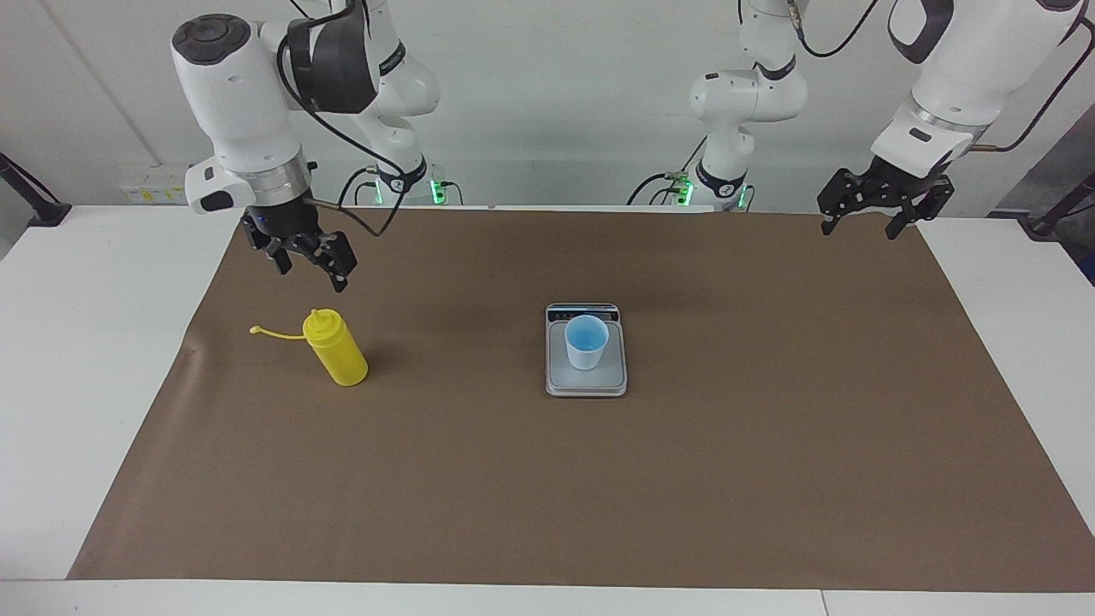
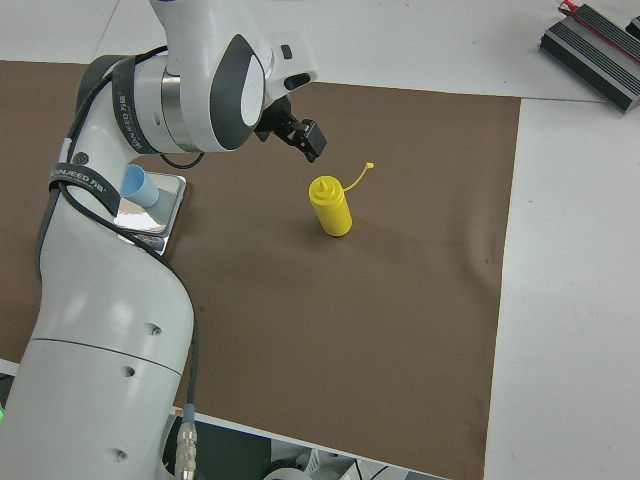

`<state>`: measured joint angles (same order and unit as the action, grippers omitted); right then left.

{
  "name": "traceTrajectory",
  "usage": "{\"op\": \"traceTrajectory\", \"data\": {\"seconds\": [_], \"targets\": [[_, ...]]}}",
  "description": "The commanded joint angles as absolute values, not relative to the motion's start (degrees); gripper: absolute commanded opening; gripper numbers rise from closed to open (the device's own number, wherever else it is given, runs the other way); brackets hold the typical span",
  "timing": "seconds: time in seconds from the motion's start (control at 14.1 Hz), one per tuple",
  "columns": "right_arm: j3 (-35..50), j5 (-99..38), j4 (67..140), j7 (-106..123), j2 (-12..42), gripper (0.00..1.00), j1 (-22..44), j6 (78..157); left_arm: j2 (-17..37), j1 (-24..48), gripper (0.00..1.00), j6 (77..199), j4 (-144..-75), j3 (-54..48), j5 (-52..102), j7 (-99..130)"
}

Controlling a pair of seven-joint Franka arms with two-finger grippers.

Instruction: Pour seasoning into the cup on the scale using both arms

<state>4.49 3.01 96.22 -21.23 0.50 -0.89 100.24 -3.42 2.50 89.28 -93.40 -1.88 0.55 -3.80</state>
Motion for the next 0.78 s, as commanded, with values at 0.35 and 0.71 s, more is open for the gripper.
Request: {"op": "traceTrajectory", "data": {"seconds": [0.35,0.71], "targets": [[4.6,0.4,87.6,-12.2,0.3,1.0,-2.2,88.5,-4.6,1.7,1.0,88.9,-94.9,-2.0,0.4,-4.1],[4.3,0.4,95.0,-11.8,-3.1,1.0,-2.3,92.2,-4.6,1.7,1.0,88.7,-94.9,-2.0,0.4,-4.1]]}}
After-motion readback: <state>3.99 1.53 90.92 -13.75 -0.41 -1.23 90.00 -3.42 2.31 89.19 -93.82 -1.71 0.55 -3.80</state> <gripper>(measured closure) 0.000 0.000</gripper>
